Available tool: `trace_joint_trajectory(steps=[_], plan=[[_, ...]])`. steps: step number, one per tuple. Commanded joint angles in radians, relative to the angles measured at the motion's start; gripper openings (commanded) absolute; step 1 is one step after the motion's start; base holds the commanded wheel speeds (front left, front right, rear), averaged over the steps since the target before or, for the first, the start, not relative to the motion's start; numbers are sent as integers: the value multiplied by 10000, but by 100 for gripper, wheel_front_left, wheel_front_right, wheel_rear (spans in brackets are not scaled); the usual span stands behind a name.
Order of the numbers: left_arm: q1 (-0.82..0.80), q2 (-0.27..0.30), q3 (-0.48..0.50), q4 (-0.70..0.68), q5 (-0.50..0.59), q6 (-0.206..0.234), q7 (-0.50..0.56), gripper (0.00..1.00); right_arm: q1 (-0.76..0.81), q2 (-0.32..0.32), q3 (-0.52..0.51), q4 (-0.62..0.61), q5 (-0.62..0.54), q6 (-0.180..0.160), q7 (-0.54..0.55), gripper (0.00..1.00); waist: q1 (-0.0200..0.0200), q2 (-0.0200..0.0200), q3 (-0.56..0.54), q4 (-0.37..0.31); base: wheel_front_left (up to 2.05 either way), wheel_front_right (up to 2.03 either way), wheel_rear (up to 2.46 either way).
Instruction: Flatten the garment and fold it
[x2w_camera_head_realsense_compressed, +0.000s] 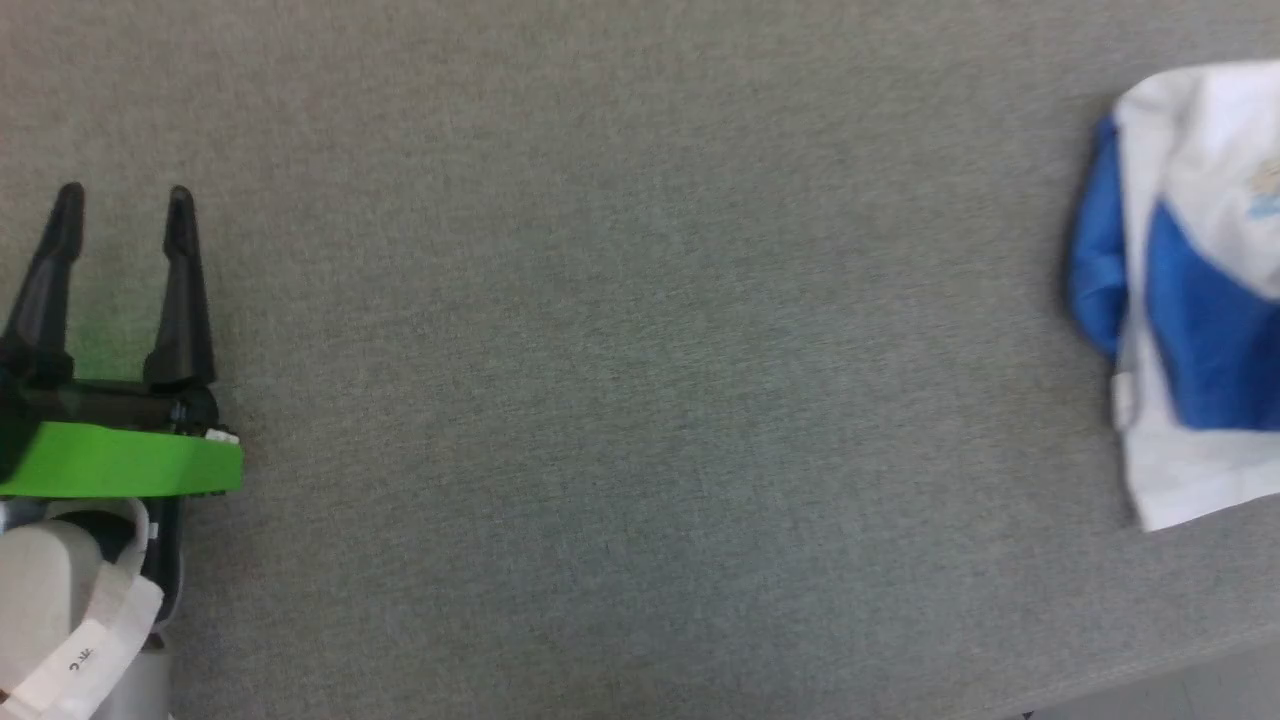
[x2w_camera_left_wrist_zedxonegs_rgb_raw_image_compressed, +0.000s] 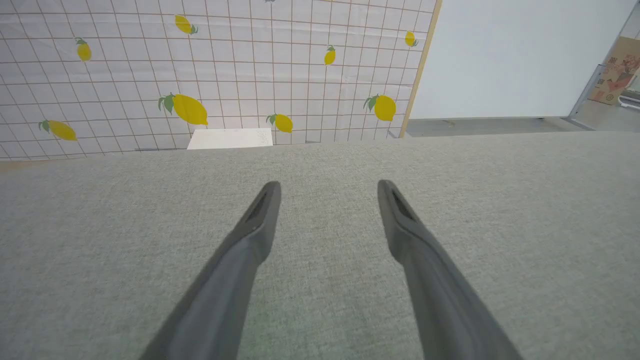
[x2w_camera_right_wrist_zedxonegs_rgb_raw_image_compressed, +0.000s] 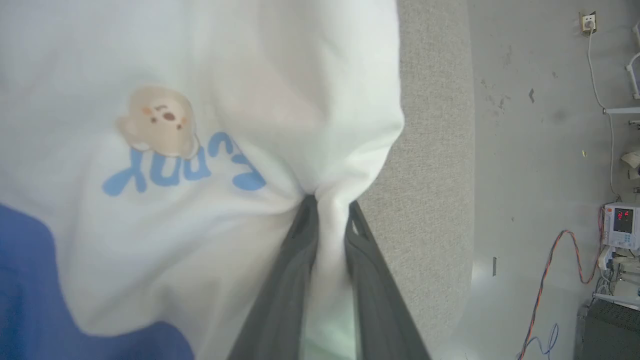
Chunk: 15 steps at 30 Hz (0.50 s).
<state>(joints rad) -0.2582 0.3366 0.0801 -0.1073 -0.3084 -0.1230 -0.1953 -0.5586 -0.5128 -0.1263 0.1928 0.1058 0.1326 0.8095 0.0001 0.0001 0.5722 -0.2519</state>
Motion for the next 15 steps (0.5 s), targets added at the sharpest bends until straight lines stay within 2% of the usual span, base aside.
trace_joint_trajectory(steps=[1, 12, 13, 14, 15], plan=[[-139, 108, 82, -95, -150, -7, 5, 100, -249, -152, -212, 80, -175, -19, -135, 0, -1, -1, 949, 399, 0, 0, 0], [-41, 295, 281, -313, -297, 64, -33, 100, -562, -1067, -1625, 80, -857, -19, -455, 0, -1, -1, 1333, 784, 0, 0, 0], [-26, 304, 292, -314, -303, 72, -39, 100, -586, -1067, -1713, -7, -934, -19, -599, 71, -1, -1, 1330, 783, 0, 0, 0], [-8, 313, 303, -303, -310, 83, -47, 100, -617, -1089, -1787, -96, -1044, -19, -790, 100, -1, -1, 1309, 772, 0, 0, 0], [-3, 313, 300, -284, -313, 94, -54, 100, -671, -1049, -1891, -127, -1069, -19, -929, 100, -1, -1, 1269, 763, 0, 0, 0]])
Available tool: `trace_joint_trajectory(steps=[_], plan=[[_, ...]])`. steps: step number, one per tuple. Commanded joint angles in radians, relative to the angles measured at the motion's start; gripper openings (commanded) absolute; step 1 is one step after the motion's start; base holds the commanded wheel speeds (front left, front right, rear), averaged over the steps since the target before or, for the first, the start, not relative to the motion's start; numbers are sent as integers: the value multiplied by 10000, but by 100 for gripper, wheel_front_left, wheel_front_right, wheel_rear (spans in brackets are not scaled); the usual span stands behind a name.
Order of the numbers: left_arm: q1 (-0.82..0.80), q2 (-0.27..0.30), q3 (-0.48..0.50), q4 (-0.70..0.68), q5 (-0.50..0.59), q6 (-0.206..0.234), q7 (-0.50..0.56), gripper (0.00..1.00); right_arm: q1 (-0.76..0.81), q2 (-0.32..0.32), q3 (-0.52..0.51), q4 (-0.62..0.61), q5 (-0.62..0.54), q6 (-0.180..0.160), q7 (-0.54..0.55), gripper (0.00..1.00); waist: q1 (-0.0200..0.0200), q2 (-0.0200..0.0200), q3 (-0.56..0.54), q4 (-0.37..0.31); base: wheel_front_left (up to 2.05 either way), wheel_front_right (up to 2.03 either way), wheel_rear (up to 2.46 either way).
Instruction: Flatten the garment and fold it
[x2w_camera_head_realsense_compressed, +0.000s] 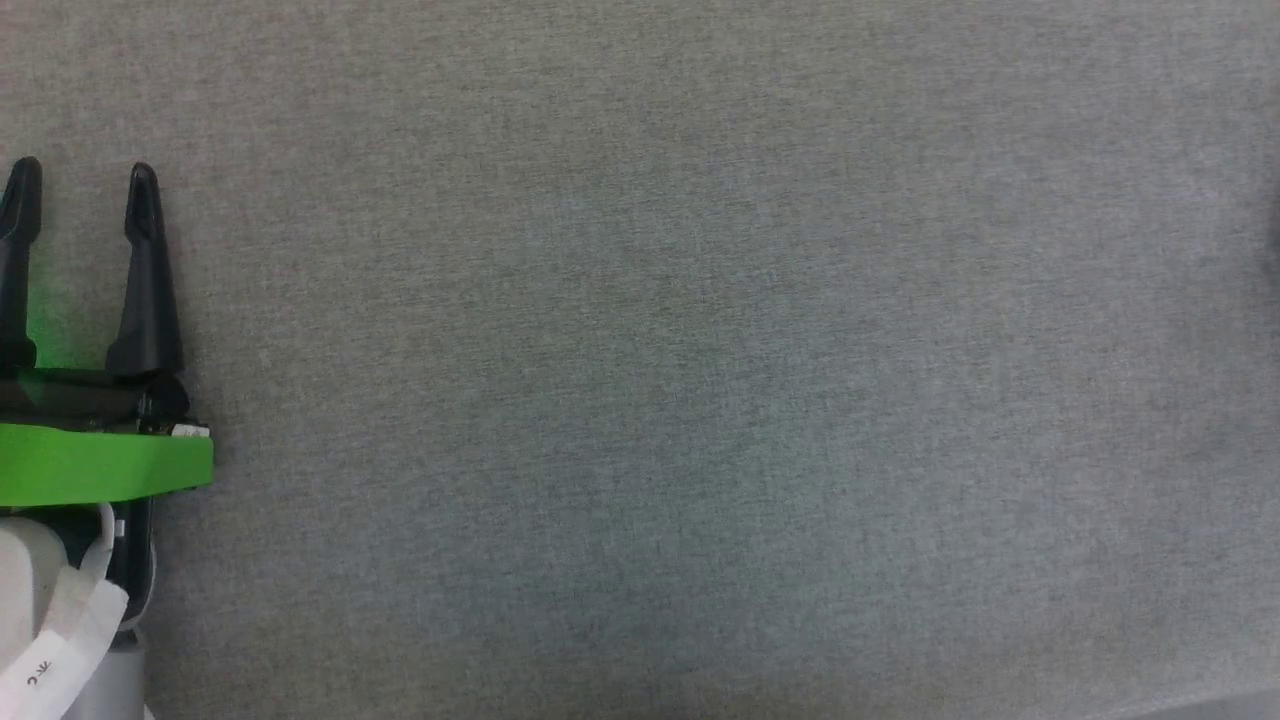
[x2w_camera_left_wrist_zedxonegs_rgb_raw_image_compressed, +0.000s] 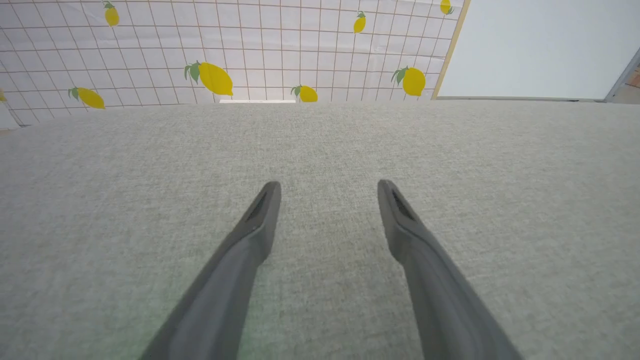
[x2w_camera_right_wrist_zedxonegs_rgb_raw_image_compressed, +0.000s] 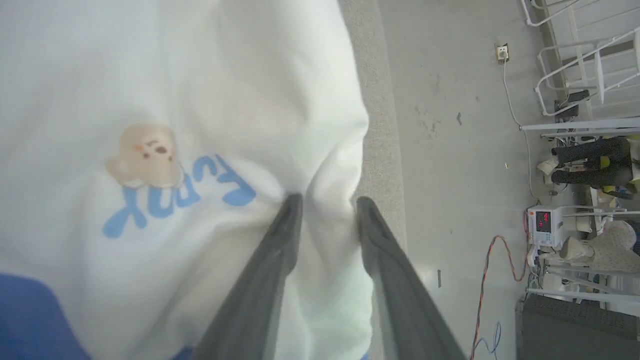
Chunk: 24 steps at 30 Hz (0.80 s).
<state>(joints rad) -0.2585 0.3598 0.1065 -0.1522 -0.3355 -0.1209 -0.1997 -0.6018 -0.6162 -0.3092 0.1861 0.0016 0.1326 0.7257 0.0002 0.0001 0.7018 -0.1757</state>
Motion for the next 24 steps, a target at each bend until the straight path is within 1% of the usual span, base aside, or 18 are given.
trace_joint_trajectory(steps=[1, 3, 5, 8, 11, 13, 15, 17, 20, 21, 23, 24], plan=[[-6, 70, 22, 181, -44, 82, -20, 100, -304, 36, -158, -75, -2, -19, -192, 100, -2, -1, -73, -6, 0, 0, 0], [-27, 23, -33, 253, -56, 86, -54, 100, -385, 64, -203, -115, 23, -19, -421, 100, -2, -1, -233, -7, 0, 0, 0], [-51, -76, -139, 383, -73, 84, -116, 100, -580, 183, -380, -166, 285, -19, -741, 100, -2, -1, -520, 18, 0, 0, 0], [-82, -257, -216, 664, -123, 113, -238, 100, -952, 438, -403, -483, 760, -19, -1575, 100, -2, -1, -1063, 79, 0, 0, 0], [-89, -451, -208, 945, -188, 178, -357, 100, -1280, 746, 30, -897, 1294, -19, -2430, 100, -2, -1, -1665, 158, 0, 0, 0], [-75, -596, -157, 1118, -221, 268, -427, 100, -1423, 890, 631, -1231, 1421, -19, -2937, 100, -2, -1, -2125, 214, 0, 0, 0], [-62, -698, -85, 1234, -210, 372, -481, 100, -1596, 1186, 1221, -1596, 1607, -19, -3442, 100, -2, -1, -2511, 274, 0, 0, 0], [-85, -809, -45, 1319, -216, 442, -519, 100, -1781, 1617, 1664, -1940, 1615, -19, -4112, 100, -2, -1, -2818, 360, 0, 0, 0], [-84, -1026, 21, 1468, -245, 543, -564, 100, -1819, 2835, 2070, -2375, 1539, -19, -5298, 100, -2, -1, -3315, 471, 0, 0, 0], [-81, -1096, 49, 1511, -271, 563, -574, 100, -1732, 3136, 2284, -2410, 1486, -19, -5609, 100, -2, -1, -3446, 517, 0, 0, 0], [-45, -1235, 69, 1551, -235, 616, -592, 100, -1462, 4064, 2547, -2504, 1319, -19, -6389, 100, -2, -1, -3728, 640, 0, 0, 0], [-27, -1291, 69, 1571, -225, 632, -597, 100, -1313, 4340, 2658, -2527, 1238, -19, -6714, 100, -2, -1, -3822, 693, 0, 0, 0]])
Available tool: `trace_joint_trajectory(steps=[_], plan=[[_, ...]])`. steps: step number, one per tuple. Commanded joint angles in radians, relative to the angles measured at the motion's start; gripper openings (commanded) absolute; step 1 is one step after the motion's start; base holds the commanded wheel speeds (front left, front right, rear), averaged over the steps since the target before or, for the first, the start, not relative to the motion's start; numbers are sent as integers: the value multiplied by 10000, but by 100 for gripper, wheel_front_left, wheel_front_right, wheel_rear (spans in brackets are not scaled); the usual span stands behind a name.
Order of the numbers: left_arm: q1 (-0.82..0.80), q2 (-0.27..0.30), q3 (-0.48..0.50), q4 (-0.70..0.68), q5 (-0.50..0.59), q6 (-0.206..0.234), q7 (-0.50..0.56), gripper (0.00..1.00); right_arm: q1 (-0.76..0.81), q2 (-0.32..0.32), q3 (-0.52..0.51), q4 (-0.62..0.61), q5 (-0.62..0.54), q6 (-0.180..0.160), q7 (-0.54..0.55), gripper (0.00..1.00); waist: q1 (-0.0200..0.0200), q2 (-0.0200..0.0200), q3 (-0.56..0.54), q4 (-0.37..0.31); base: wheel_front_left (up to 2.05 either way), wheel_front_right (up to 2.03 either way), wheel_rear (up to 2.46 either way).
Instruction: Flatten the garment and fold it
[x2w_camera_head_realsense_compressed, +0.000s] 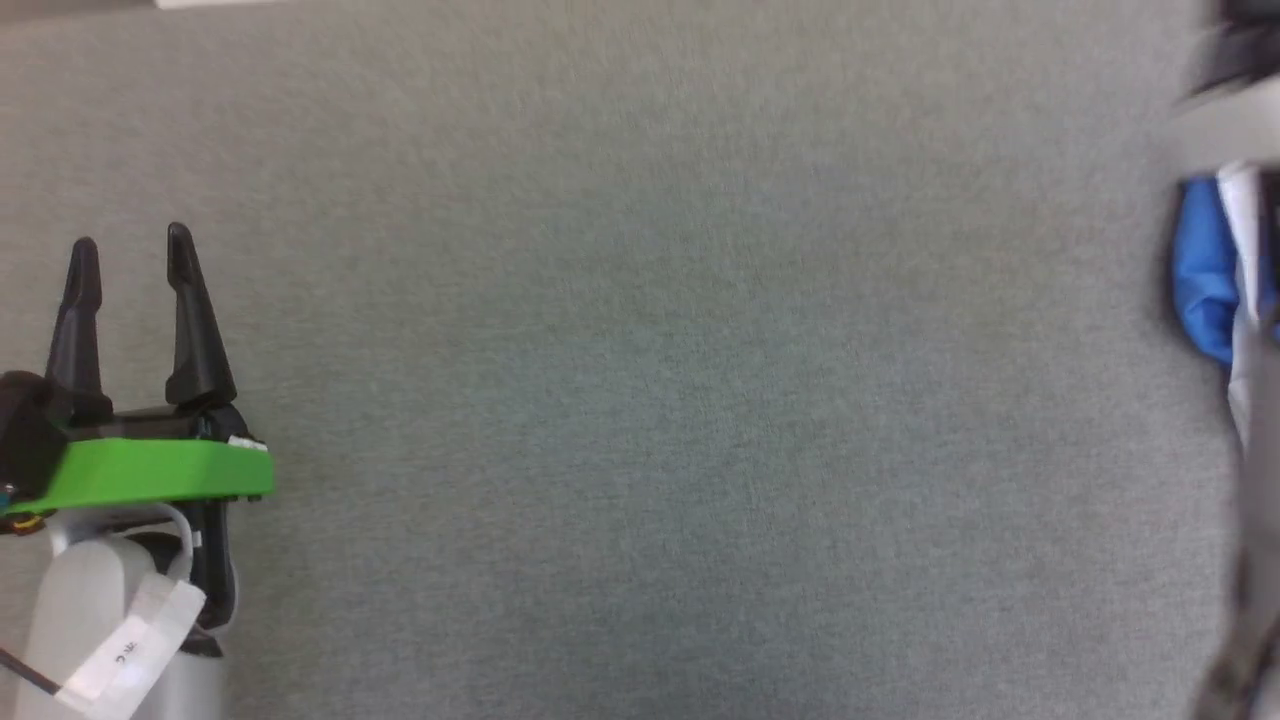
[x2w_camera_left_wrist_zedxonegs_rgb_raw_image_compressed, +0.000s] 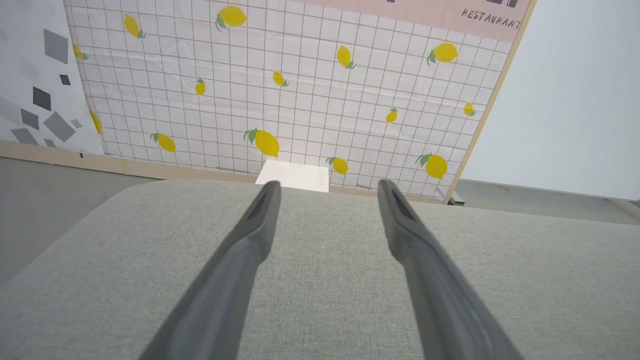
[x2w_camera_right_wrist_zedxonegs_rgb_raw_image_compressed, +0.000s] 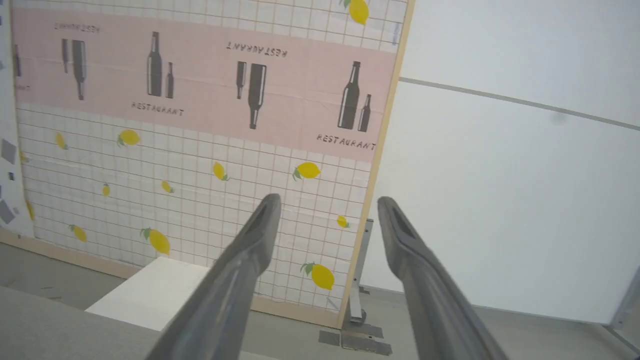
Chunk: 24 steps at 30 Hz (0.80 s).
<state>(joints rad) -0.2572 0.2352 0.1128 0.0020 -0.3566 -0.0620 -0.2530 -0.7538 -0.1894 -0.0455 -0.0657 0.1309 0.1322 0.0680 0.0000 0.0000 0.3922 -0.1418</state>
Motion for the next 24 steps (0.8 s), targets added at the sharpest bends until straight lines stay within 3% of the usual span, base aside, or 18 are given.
trace_joint_trajectory(steps=[1, 5, 10, 12, 24], plan=[[-27, -106, 1, 49, 19, 61, -69, 100, 424, 457, 71, -2, -103, -15, -514, 100, 0, 0, -837, 428, 0, 0, 0], [11, -376, -53, 222, 120, 88, -81, 100, 1415, 1218, 20, 108, -258, -15, -1804, 100, 0, 0, -1303, 720, 0, 0, 0], [17, -765, -154, 471, 340, 58, -84, 100, 2862, 1382, -112, 503, -28, -15, -2863, 100, 0, 0, -1914, 1032, 0, 0, 0], [67, -905, -186, 591, 473, 59, -85, 100, 3388, 1386, -193, 850, 570, -15, -3052, 100, 0, 0, -2140, 1099, 0, 0, 0], [776, -1578, -568, 1146, 848, -144, -86, 100, 5300, 1390, 220, 2712, 579, -15, -3290, 100, 0, 0, -2905, 1203, 0, 0, 0]])
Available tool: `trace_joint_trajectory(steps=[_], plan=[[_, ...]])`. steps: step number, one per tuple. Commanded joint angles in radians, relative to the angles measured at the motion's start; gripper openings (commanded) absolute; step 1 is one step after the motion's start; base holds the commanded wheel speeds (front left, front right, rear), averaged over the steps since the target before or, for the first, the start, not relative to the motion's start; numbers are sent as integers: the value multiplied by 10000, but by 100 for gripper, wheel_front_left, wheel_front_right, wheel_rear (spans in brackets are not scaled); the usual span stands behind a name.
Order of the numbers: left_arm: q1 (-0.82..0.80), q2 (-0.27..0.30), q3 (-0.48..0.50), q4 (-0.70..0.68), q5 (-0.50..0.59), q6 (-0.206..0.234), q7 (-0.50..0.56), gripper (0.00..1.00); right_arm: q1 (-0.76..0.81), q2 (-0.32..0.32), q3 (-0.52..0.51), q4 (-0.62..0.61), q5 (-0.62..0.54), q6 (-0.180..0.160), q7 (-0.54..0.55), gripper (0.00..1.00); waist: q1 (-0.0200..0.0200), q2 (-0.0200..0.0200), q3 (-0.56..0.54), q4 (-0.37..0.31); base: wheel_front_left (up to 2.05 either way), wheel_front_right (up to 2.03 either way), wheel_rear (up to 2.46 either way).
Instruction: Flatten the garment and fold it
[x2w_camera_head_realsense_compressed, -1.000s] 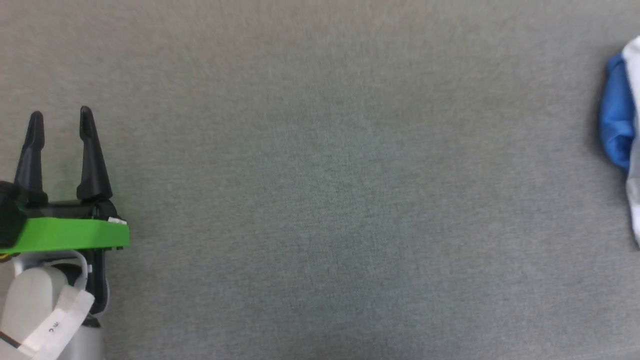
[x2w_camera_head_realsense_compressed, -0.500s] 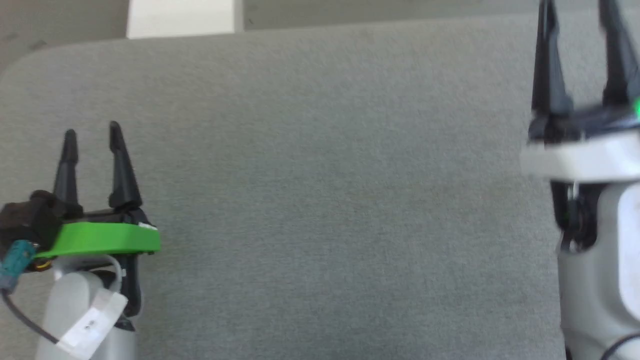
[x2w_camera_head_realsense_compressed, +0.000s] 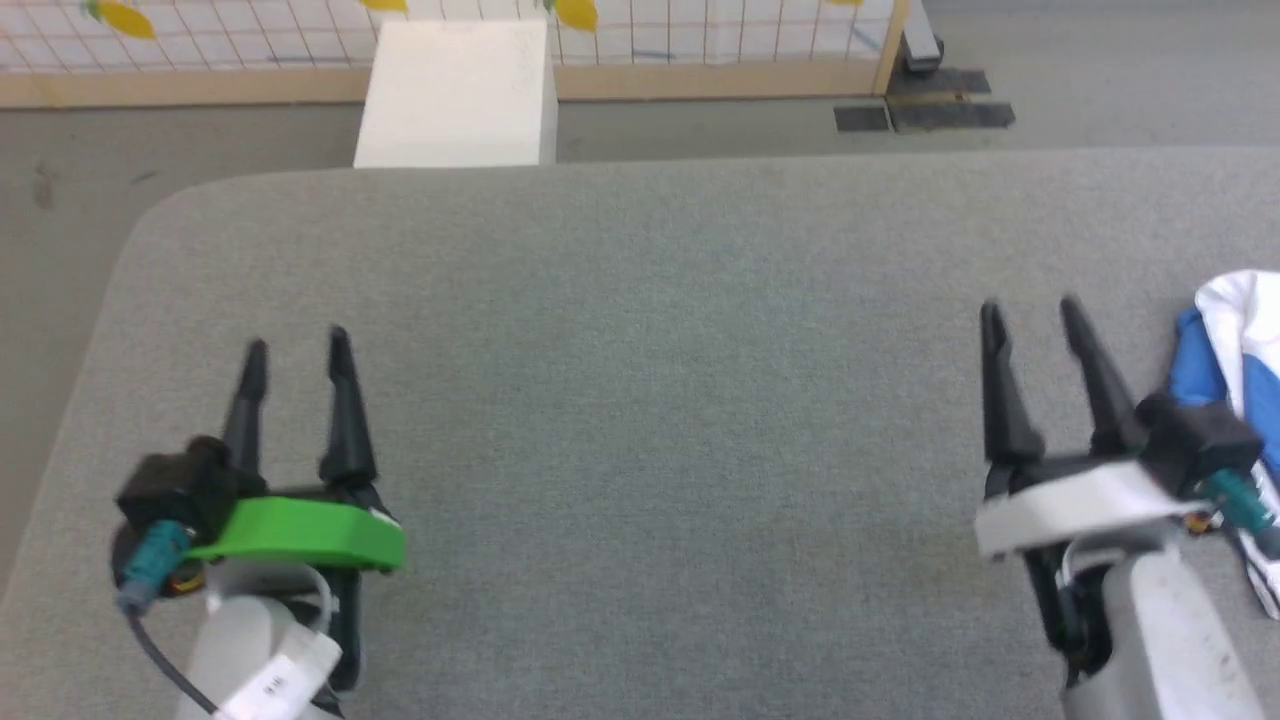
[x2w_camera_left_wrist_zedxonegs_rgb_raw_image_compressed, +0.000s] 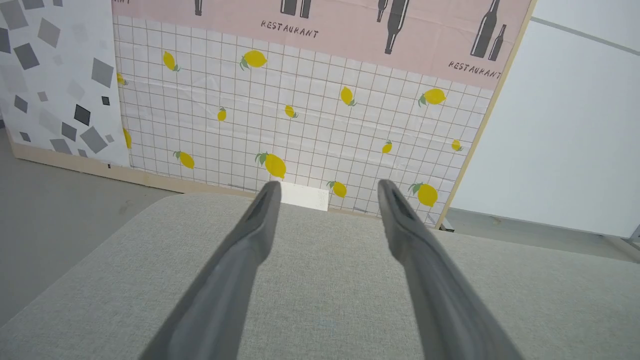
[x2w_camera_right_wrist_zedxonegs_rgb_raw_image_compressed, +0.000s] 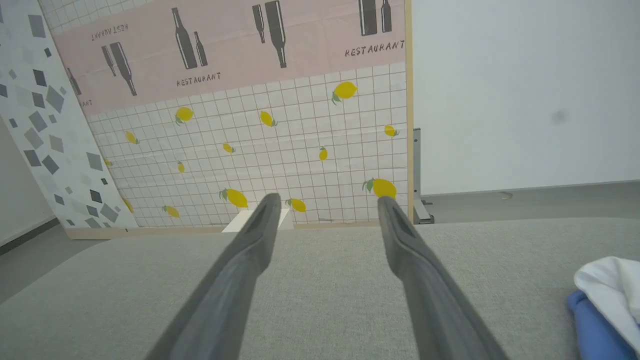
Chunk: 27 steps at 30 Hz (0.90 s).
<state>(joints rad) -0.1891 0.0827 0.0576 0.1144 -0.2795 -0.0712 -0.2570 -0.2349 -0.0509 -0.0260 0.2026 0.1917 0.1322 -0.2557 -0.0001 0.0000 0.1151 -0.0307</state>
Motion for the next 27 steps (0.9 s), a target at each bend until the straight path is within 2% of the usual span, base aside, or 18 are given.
trace_joint_trajectory(steps=[1, 11, 12, 27], plan=[[162, -82, -104, 95, 106, -94, -46, 100, 228, 5, 57, 129, -8, -15, -55, 100, 1, 0, -162, 99, 0, 0, 0], [383, -235, -277, 897, 47, -258, -47, 100, 787, 6, 191, 555, 189, -15, -59, 100, 1, 0, -257, 33, 0, 0, 0], [308, -196, -286, 935, 56, -207, 0, 0, 715, 0, 194, 542, 126, 0, -1, 0, 1, 0, -260, 32, 0, 0, 0], [432, -204, -332, 775, 277, -129, 213, 0, 846, 1, 195, 333, -47, -1, 210, 0, 1, 0, -336, 53, 0, 0, 0]])
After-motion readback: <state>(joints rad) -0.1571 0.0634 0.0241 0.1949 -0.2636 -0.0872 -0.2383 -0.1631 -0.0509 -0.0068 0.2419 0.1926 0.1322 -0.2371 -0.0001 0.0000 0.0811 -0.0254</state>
